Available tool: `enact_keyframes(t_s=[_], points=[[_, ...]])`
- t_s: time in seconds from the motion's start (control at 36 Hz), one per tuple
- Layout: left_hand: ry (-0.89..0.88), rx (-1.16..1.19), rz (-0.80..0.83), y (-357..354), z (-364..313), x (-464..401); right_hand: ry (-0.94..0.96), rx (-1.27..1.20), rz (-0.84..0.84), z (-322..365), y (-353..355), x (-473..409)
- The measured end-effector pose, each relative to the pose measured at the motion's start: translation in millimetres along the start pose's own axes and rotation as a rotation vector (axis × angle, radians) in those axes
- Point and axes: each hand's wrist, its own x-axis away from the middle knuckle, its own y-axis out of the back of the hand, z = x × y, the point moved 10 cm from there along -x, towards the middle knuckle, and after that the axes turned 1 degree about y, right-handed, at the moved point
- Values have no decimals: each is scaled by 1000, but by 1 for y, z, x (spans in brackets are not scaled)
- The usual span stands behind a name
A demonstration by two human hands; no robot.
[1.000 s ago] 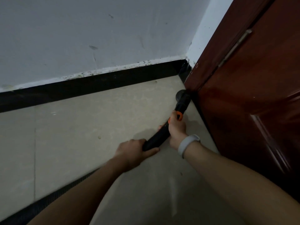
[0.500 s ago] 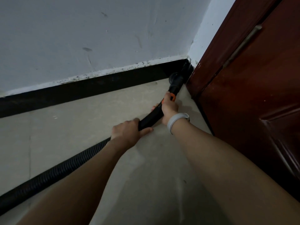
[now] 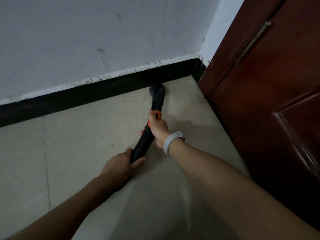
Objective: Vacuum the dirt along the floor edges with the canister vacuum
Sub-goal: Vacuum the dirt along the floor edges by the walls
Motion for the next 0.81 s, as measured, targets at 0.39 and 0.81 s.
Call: enact_keyframes(t_s=[0.39, 0.81], points=[[-74, -111, -150, 32, -78, -33, 142, 359, -442, 73, 81, -5], [-161, 122, -112, 31, -90, -64, 142, 477, -456, 99, 86, -30]])
